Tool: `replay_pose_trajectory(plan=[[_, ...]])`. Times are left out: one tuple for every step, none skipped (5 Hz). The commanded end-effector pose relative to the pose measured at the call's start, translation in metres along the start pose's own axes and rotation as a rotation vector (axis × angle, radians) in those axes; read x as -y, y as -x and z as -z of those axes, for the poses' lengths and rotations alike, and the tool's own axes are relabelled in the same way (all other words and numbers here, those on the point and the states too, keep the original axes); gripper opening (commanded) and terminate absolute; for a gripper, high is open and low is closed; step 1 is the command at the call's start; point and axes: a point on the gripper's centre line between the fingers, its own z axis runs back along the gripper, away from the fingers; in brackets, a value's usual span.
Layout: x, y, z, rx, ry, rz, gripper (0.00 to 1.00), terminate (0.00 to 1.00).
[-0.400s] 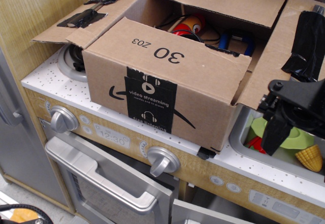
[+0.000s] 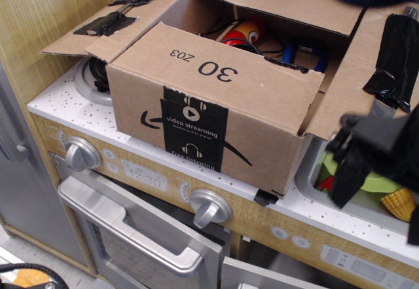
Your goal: Close large4fbox flaps
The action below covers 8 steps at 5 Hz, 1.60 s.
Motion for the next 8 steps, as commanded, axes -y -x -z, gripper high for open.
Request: replay_pose_trajectory(plan=[[0.004, 0.007, 0.020, 0.112, 0.134, -0.043, 1.00, 0.00], [0.007, -0.002, 0.031, 0.164, 0.209, -0.020, 1.00, 0.00], [0.015, -0.015, 0.035, 0.198, 0.277, 0.019, 1.00, 0.00], [0.025, -0.023, 0.032, 0.238, 0.310, 0.021, 1.00, 0.00], [0.031, -0.032, 0.029, 0.276, 0.346, 0.038, 1.00, 0.00], [0.035, -0.042, 0.036, 0.290, 0.362, 0.059, 1.00, 0.00], [0.038, -0.053, 0.035, 0.315, 0.354, 0.079, 1.00, 0.00], [0.040, -0.063, 0.027, 0.338, 0.331, 0.100, 1.00, 0.00]])
